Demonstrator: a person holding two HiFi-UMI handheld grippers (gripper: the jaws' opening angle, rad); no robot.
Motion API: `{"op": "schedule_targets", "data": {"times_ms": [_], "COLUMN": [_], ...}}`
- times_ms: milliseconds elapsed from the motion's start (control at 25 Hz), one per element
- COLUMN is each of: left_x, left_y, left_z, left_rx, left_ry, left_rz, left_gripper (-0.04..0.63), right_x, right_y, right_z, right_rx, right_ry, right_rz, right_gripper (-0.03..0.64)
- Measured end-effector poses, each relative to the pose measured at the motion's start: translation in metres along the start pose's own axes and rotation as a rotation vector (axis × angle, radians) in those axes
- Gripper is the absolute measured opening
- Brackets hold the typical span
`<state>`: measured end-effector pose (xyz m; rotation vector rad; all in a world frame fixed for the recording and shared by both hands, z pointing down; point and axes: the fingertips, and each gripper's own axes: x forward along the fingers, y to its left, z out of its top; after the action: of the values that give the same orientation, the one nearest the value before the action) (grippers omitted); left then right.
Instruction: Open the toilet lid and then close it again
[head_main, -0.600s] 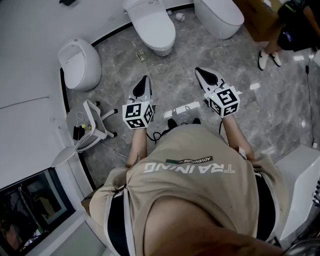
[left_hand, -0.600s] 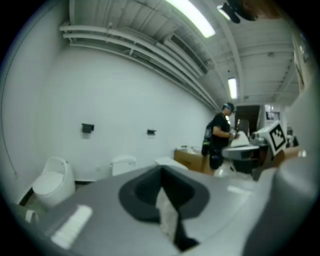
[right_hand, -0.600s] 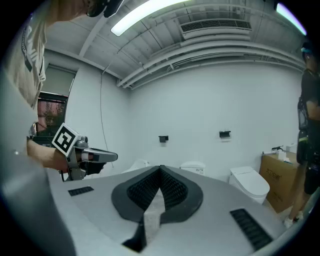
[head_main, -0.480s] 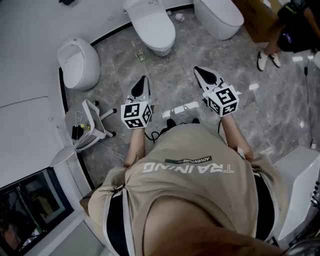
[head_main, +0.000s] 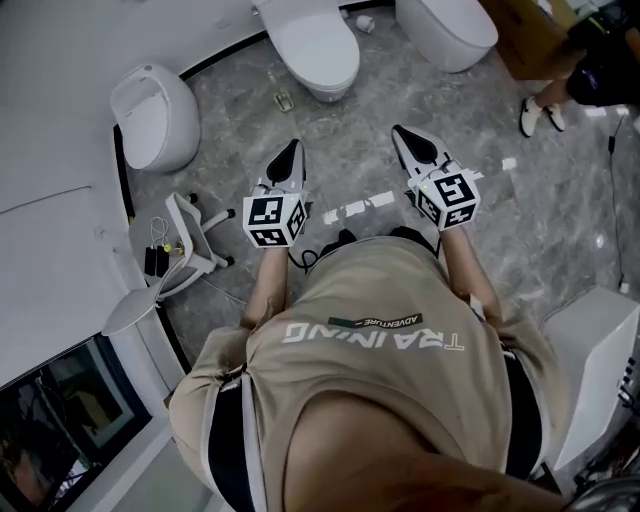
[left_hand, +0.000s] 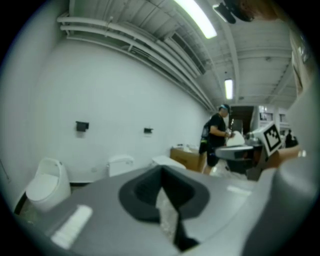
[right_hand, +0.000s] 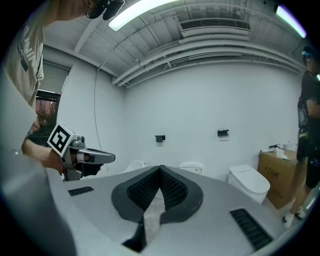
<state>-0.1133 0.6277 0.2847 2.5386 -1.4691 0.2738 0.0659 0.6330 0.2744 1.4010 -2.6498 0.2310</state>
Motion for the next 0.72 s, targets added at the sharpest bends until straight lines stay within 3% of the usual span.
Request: {"op": "schedule_targets", "data": {"times_ms": [320,480,720], "left_x": [0.025,0.058,0.116], "left_y": [0.022,0.025,0.025], "left_z": [-0.022,-0.022,0.002], "left_rx": [-0.055,-0.075,-0.044], "left_ry": [0.036,0.059,0.071], "left_rz": [-0.045,-0.043,-0.015], "left_gripper": [0.003,0.003,0.003], "right_x": [0.025,0.046,0.084], "right_y": [-0.002,-0.029,-0.082], "right_z": [-0.022,-0.013,-0.008], "right_rx": [0.046,0.034,0.040], "right_ry": [0.060,0.063,0.050], "right_rz": [-0.055,-0.037,0.015], "right_gripper": [0.009,0.009,0.009]}}
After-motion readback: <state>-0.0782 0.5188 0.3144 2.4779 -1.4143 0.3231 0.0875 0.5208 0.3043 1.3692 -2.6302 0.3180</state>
